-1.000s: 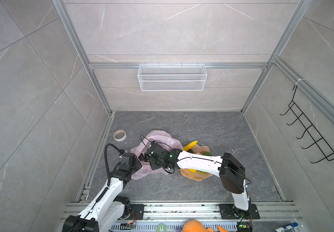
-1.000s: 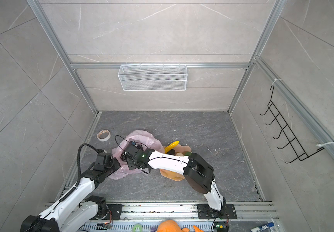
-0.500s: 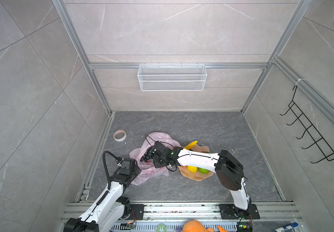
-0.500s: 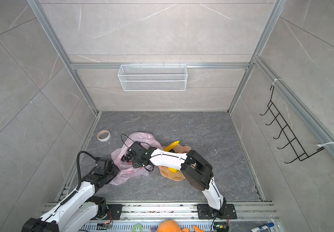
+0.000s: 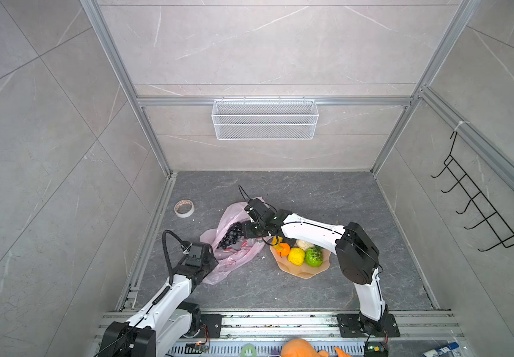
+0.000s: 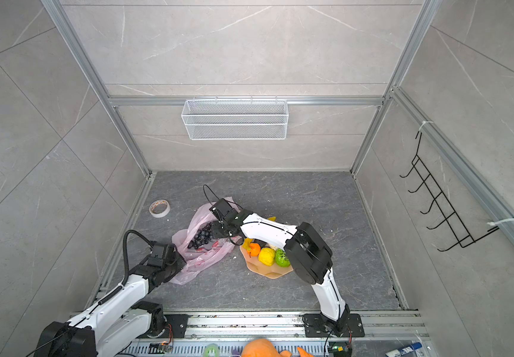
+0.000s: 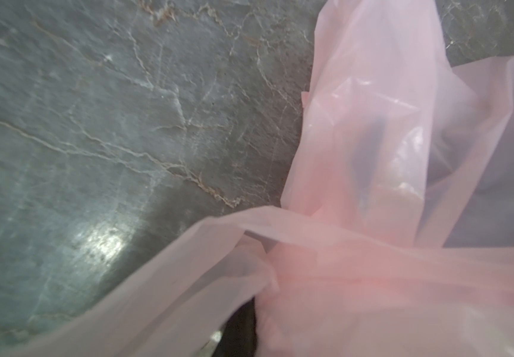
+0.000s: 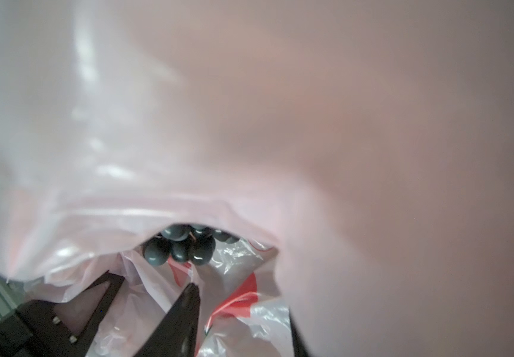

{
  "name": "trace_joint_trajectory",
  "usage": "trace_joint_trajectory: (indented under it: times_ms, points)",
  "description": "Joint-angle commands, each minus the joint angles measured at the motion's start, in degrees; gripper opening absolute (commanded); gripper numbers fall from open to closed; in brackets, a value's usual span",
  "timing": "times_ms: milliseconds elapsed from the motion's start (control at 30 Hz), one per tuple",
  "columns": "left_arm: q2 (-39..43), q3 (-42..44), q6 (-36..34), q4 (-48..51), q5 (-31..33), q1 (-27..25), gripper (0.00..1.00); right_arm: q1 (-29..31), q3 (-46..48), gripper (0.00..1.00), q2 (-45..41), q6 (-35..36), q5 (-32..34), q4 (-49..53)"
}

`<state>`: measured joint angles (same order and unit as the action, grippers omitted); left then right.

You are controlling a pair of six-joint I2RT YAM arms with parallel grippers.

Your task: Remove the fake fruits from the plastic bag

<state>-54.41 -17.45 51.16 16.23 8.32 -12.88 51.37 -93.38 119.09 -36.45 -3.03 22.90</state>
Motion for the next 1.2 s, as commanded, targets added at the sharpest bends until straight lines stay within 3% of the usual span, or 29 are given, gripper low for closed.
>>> trace_joint_trajectory:
  times_ms: [0, 300, 600, 867, 1167]
  points:
    - [0.3, -1.3, -1.0, -0.4, 0.3, 0.0, 0.0, -0.4, -2.7, 0.51, 2.5, -1.4, -2.1, -1.9]
    - [0.9, -1.1, -0.9, -0.3, 0.4, 0.0, 0.0, -1.7, -6.4, 0.52, 6.9, -3.5, 1.5, 1.5]
    - [0.5, -1.2, -1.1, -0.5, 0.2, 0.0, 0.0, -3.2, -6.9, 0.53, 8.4, -7.1, 0.1, -0.9]
    - [0.7, -1.1, -1.1, -0.5, 0.3, 0.0, 0.0, -3.1, -10.0, 0.52, 11.0, -6.5, 1.3, 3.5]
    - [0.4, -1.2, -1.1, -0.5, 0.4, 0.0, 0.0, -2.9, -7.8, 0.43, 9.5, -5.5, 1.1, 3.5]
